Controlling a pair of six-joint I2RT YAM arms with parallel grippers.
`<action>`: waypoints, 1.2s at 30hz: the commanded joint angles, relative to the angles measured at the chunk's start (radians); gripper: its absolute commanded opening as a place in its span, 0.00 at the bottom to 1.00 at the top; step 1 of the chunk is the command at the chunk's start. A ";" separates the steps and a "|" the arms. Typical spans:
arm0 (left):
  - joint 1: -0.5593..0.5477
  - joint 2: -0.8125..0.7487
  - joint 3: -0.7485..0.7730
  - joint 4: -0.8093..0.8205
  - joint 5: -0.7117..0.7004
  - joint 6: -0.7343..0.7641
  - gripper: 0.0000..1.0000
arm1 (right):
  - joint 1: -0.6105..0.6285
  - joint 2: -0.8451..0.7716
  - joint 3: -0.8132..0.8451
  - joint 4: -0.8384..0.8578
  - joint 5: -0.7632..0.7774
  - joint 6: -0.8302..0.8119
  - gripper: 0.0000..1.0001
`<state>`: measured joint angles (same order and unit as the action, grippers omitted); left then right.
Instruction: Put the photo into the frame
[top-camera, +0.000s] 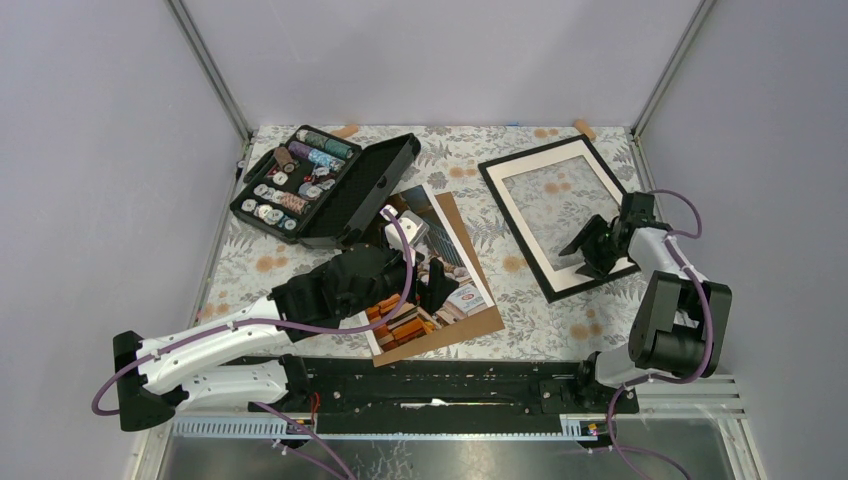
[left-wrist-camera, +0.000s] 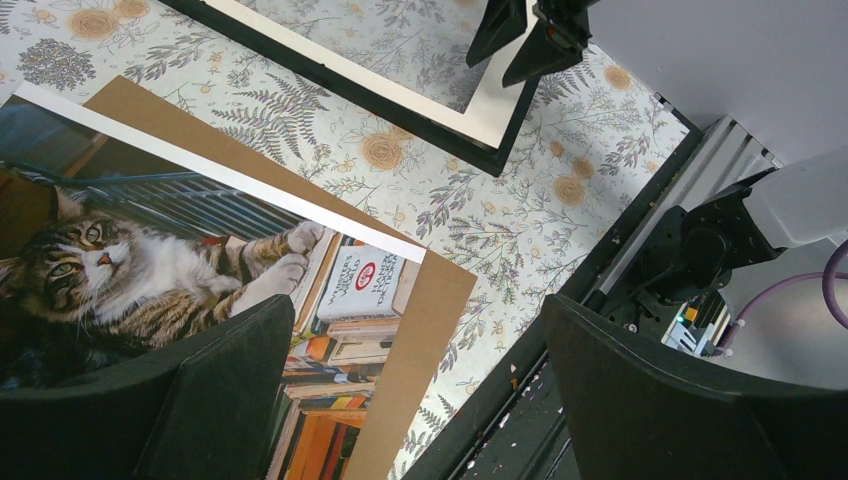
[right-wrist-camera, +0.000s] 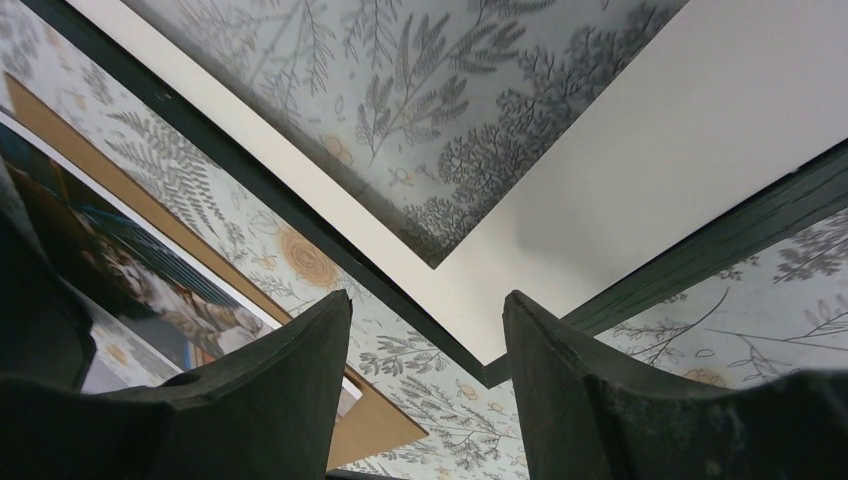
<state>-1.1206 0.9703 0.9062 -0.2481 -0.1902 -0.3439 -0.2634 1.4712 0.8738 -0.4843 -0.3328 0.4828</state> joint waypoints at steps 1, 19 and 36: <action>-0.005 -0.002 0.022 0.018 -0.003 0.010 0.99 | 0.039 -0.033 -0.029 -0.020 0.068 0.030 0.65; -0.005 0.011 0.020 0.017 -0.005 0.009 0.99 | 0.078 0.088 -0.083 0.161 0.087 0.096 0.64; -0.005 0.009 0.022 0.015 -0.008 0.012 0.99 | 0.084 0.005 0.059 0.030 0.170 0.028 0.71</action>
<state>-1.1206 0.9836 0.9062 -0.2489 -0.1902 -0.3435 -0.1833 1.5097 0.8379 -0.4057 -0.2432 0.5598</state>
